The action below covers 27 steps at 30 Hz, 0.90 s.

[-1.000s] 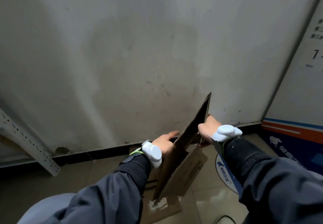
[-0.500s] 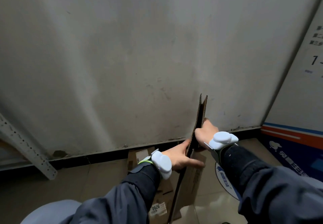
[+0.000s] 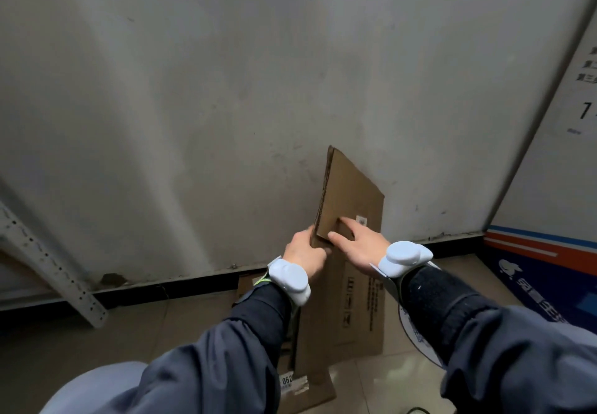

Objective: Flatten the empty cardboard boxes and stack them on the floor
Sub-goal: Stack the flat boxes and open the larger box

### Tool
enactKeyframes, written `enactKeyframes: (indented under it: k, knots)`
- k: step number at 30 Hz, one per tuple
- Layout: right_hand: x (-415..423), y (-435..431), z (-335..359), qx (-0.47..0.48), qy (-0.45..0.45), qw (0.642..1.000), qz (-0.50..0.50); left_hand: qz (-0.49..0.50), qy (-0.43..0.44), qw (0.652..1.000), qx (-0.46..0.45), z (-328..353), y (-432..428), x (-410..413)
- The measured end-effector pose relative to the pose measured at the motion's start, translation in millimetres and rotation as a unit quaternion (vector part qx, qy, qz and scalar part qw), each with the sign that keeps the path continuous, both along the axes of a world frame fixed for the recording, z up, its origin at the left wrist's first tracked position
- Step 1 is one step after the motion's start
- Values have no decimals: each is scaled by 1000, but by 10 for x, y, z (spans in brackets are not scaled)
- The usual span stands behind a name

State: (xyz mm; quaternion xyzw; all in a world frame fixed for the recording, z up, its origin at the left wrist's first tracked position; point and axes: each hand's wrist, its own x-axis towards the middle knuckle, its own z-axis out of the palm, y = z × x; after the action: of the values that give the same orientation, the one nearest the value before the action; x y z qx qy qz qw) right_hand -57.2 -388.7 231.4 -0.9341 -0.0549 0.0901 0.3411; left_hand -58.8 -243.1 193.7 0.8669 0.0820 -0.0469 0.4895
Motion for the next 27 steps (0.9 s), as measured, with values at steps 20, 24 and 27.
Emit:
enactKeyframes:
  k: [20, 24, 27]
  knots:
    - [168, -237, -132, -125, 12, 991, -53, 82, -62, 970, -222, 42, 178, 304]
    - [226, -346, -667, -128, 48, 990, -29, 85, 15, 959, -270, -623, -50, 389]
    - [308, -450, -1265, -148, 104, 983, -30, 104, 82, 949, -287, -1338, -226, 522]
